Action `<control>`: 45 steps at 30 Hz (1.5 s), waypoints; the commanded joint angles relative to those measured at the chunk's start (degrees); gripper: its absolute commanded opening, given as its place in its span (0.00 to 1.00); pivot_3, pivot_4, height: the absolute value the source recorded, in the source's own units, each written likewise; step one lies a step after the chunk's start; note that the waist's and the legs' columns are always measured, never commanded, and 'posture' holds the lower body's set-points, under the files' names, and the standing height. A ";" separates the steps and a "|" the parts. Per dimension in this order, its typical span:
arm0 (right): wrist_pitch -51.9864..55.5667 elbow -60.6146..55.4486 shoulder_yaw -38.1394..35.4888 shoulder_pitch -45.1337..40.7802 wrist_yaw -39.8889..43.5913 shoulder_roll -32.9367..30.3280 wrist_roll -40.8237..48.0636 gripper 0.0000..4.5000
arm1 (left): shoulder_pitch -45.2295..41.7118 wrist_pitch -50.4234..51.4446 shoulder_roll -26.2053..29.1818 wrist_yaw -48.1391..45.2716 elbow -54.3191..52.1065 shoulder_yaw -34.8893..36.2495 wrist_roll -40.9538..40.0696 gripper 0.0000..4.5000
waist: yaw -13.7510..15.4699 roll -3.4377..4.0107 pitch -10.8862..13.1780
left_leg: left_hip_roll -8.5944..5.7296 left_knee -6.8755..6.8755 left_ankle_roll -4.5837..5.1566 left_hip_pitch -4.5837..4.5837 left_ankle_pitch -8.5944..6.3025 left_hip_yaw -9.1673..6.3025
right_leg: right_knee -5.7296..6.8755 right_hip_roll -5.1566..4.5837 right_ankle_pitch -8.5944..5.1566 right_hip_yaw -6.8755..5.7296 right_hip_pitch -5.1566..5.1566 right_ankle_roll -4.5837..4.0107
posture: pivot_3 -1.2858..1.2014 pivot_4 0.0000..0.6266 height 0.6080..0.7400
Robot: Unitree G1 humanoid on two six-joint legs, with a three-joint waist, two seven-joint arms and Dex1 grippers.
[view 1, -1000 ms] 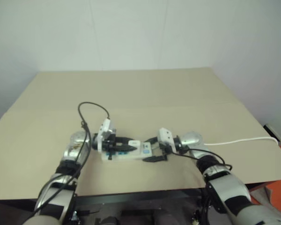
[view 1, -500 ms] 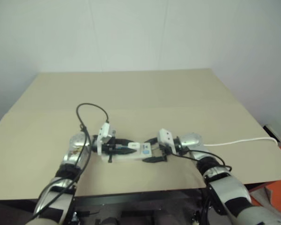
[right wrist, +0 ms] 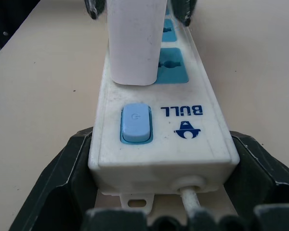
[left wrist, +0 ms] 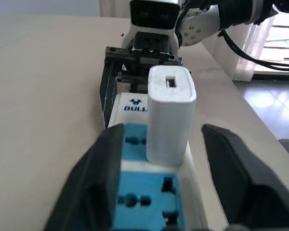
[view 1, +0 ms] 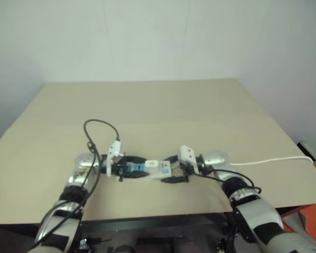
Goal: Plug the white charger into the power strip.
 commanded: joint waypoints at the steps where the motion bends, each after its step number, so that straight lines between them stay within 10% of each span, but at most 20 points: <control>1: 0.42 1.63 1.19 1.15 -1.59 -1.44 -3.43 0.76 | 0.94 1.27 0.95 -1.53 0.69 0.08 0.50 0.91 | 0.00 0.00 0.00 | 0.00 0.00 0.00 0.00 0.00 0.00 | 0.00 0.00 0.00 0.00 0.00 0.00 | 0.52 0.24 1.00; 10: 2.19 2.22 0.56 0.44 -1.09 -1.36 -2.62 0.76 | 2.53 9.51 7.57 -1.47 -9.47 4.24 -3.52 0.99 | 0.00 -0.03 0.02 | 0.01 -0.05 0.00 -0.19 0.00 0.00 | -0.04 0.00 0.00 0.00 -0.18 0.00 | 0.52 0.24 1.00; 13: 2.39 1.74 -1.27 -0.14 -2.51 -1.69 -1.42 0.98 | 2.83 11.39 10.35 0.00 -11.20 7.58 -5.07 1.00 | 0.09 -0.06 0.08 | 0.02 -0.05 0.00 -0.20 0.00 0.00 | -0.04 0.00 0.00 -0.01 -0.21 0.00 | 0.52 0.24 1.00; 16: 1.91 -0.02 -3.07 -0.01 -2.55 -3.48 -0.39 0.99 | 4.17 12.96 13.06 1.22 -13.25 10.50 -6.47 1.00 | 0.16 -0.07 0.19 | 0.03 -0.10 0.00 -0.36 0.00 -0.01 | -0.11 -0.01 0.01 -0.02 -0.34 0.00 | 0.52 0.24 1.00; 32: 20.22 -50.35 -17.35 23.48 12.36 -42.48 17.94 0.99 | 25.04 17.17 30.31 1.38 -30.22 22.99 -10.48 1.00 | 1.99 0.08 0.87 | -0.12 -0.45 0.01 -1.42 -0.10 0.10 | -0.38 -0.41 -0.15 -0.15 -1.38 -0.18 | 0.52 0.24 1.00; 45: 27.01 -56.02 -22.38 31.16 4.33 -47.35 17.68 0.99 | 23.15 19.46 28.45 5.69 -31.75 20.93 -10.88 1.00 | 2.11 0.03 0.89 | -0.03 -0.32 -0.01 -1.29 -0.09 0.26 | -0.23 -0.31 -0.31 -0.12 -1.38 -0.09 | 0.52 0.24 1.00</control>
